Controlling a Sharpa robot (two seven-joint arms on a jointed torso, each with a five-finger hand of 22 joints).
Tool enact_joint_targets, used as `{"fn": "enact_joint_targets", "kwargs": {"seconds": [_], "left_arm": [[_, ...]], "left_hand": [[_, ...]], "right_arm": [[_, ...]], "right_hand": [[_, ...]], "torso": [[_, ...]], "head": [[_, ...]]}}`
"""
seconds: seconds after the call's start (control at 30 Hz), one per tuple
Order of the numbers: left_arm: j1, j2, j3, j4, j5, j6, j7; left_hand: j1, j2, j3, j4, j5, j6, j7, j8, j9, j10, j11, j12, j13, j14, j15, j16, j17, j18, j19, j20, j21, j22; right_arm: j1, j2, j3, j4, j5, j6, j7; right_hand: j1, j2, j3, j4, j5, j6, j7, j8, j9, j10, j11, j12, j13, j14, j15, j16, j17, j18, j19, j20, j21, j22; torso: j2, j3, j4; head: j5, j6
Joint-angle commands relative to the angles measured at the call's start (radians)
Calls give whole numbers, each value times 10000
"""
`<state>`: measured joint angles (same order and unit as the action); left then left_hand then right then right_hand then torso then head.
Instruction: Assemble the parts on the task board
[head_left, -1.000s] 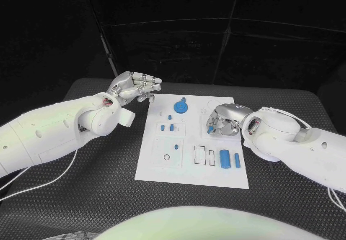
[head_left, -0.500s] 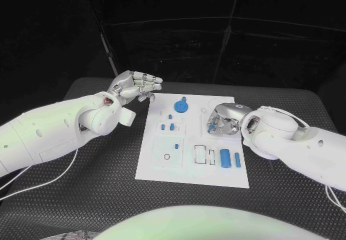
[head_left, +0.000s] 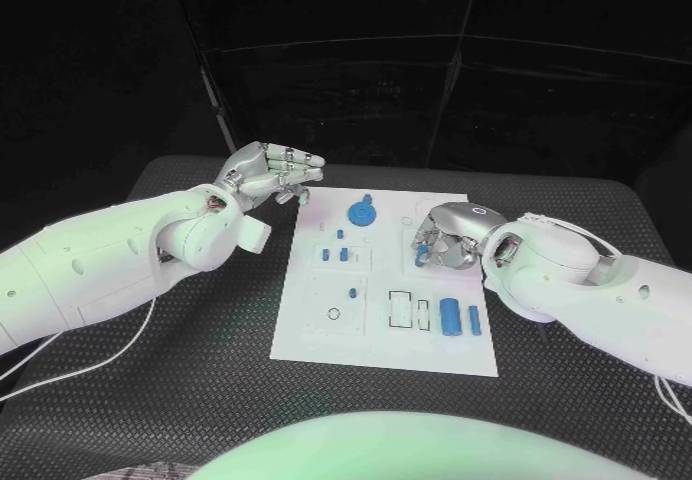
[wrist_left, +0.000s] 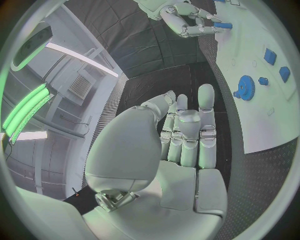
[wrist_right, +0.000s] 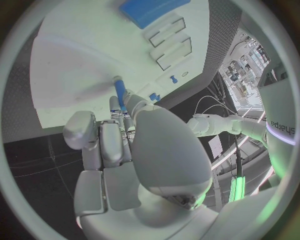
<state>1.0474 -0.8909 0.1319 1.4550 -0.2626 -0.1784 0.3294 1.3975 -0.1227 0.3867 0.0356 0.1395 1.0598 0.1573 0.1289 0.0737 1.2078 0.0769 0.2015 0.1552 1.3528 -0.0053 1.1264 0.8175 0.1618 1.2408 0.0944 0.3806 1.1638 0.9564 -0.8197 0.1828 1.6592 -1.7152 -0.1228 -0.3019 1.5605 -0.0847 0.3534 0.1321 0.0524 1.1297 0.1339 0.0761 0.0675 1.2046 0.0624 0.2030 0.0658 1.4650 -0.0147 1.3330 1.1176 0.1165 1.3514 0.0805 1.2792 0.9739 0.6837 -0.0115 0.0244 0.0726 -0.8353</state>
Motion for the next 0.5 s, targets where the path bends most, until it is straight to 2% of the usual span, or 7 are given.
{"fn": "enact_joint_targets", "kwargs": {"seconds": [0.03, 0.17, 0.2, 0.27, 0.33, 0.43, 0.5], "left_arm": [[5, 8, 7, 2, 46, 110, 14], [1, 4, 6, -8, 46, 110, 11], [0, 6, 6, -8, 46, 114, 10], [-2, 10, 6, -4, 46, 126, 8], [-7, 13, 5, -4, 46, 132, 6], [-12, 23, 5, -1, 46, 135, 10], [-14, 31, 5, 4, 46, 133, 14]], "left_hand": [[-22, 69, -56, -1, 28, -66, -30, -31, -10, -89, -9, 50, 15, -40, 14, -66, -12, 189, -37, 35, -39, -13], [-22, 69, -56, -1, 28, -66, -30, -31, -10, -89, -9, 50, 15, -40, 14, -66, -12, 189, -37, 35, -39, -13], [-28, 79, -64, 3, 30, -70, -28, -30, -11, -98, -8, 63, 21, -39, 15, -62, -5, 190, -35, 38, -46, -18], [-42, 92, -76, 12, 31, -76, -24, -30, -11, -112, -4, 81, 30, -38, 19, -57, 3, 190, -32, 41, -56, -27], [-53, 96, -83, 19, 30, -79, -22, -30, -12, -118, -1, 86, 32, -38, 20, -57, 2, 190, -31, 43, -60, -30], [-53, 96, -83, 19, 30, -79, -22, -30, -12, -118, -1, 86, 32, -38, 20, -57, 2, 190, -31, 43, -60, -30], [-53, 96, -83, 19, 30, -79, -22, -30, -12, -118, -1, 86, 32, -38, 20, -57, 2, 190, -31, 43, -60, -30]], "right_arm": [[24, -148, 17, 306, 186, -1379, 353], [29, -433, 38, 849, 573, -1724, 448], [29, -488, 98, 993, 713, -1765, 462], [29, -541, 245, 1186, 940, -1791, 475], [30, -586, 366, 1364, 1168, -1804, 491], [31, -513, 462, 1432, 1484, -1722, 544], [32, -343, 488, 1381, 1677, -1595, 600]], "right_hand": [[-114, -54, 210, -85, 46, 86, 25, -36, 12, 88, 0, -101, -4, 305, -75, 54, -10, -119, 54, -2, 56, 24], [-176, -95, 336, -143, 45, 100, 31, -48, 11, 121, 1, -157, -2, 305, -72, 62, -1, -118, 49, 0, 65, 31], [-302, -171, 547, -249, 42, 117, 40, -66, 8, 176, 1, -253, 2, 302, -67, 65, -5, -117, 39, 4, 78, 40], [-333, -195, 601, -281, 43, 115, 43, -73, 7, 187, 1, -280, 3, 300, -65, 63, -12, -118, 38, 5, 84, 48], [-359, -213, 644, -309, 45, 117, 45, -75, 7, 200, 2, -299, 4, 302, -63, 71, 1, -119, 39, 5, 90, 57], [-364, -216, 652, -314, 45, 118, 45, -76, 7, 203, 2, -302, 5, 302, -63, 72, 3, -119, 39, 5, 91, 59], [-419, -243, 734, -366, 47, 125, 47, -78, 7, 231, 3, -337, 8, 303, -62, 76, 4, -121, 41, 7, 104, 78]], "torso": [[-14, -3, 7], [-9, -13, 6], [-1, -12, 6], [12, -7, 24], [9, 1, 15], [-12, -27, 0], [11, -28, 12]], "head": [[-2, 16], [-6, 33], [-7, 41], [0, 32], [11, 32], [30, 32], [33, 34]]}}
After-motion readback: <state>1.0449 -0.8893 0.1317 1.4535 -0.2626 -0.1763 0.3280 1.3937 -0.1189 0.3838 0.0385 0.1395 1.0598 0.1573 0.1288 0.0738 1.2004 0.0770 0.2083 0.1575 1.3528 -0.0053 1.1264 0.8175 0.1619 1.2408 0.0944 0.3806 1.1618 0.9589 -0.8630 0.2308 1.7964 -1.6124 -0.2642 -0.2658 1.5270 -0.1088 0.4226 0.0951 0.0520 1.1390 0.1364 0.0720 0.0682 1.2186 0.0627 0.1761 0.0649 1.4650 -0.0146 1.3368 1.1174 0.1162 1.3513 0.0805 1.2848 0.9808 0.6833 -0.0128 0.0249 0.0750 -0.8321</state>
